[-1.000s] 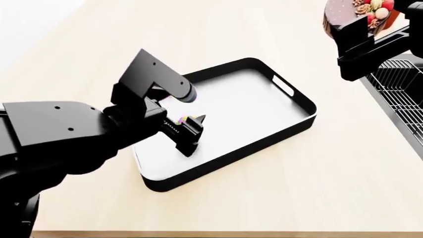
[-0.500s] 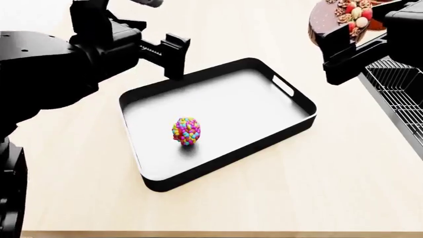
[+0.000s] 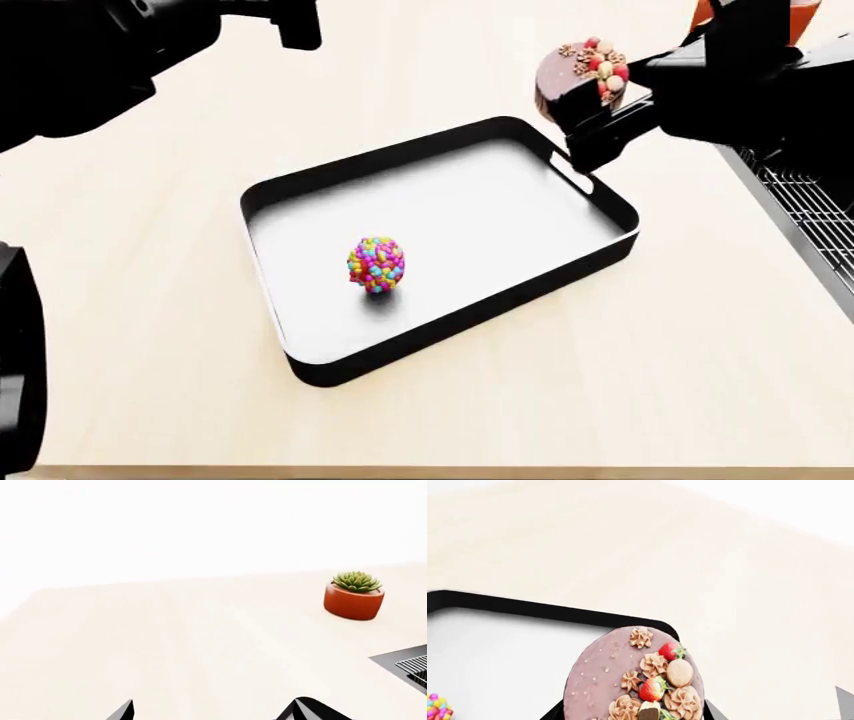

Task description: Move the dessert items from the plate to the tray.

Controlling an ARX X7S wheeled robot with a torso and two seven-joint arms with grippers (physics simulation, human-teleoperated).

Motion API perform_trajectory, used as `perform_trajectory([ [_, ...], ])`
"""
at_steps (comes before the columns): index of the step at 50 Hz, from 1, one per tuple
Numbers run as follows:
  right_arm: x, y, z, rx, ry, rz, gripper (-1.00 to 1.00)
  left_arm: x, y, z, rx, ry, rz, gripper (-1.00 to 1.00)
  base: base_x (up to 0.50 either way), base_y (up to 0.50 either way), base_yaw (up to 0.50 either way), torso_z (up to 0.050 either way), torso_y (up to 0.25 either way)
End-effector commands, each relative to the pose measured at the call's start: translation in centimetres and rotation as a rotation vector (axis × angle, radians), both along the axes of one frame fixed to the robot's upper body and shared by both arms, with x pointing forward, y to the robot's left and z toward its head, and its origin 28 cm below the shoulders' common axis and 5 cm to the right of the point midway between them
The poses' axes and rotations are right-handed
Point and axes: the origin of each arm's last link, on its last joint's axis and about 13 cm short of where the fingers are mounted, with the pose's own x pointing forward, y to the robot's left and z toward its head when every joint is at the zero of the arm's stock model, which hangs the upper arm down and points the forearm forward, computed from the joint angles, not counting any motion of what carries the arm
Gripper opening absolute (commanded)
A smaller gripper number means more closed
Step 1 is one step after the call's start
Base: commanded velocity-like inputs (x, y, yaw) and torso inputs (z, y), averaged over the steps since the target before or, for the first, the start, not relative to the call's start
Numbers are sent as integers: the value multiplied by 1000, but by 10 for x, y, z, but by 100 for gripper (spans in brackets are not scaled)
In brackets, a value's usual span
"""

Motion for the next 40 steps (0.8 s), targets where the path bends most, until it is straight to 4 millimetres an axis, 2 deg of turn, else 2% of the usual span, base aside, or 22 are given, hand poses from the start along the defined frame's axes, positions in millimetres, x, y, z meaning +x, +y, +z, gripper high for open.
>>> perform_trajectory([
  [1, 30, 5, -14, 6, 28, 58, -100, 5, 3, 1, -26, -1, 13, 100, 0, 0, 0, 10, 10],
  [15, 46, 18, -36, 20, 97, 128, -100, 4, 4, -5, -2, 12, -6, 100, 0, 0, 0, 0, 0],
  [40, 52, 25, -55, 28, 163, 171, -100, 6, 4, -12, 0, 24, -3, 100, 0, 0, 0, 0, 1],
])
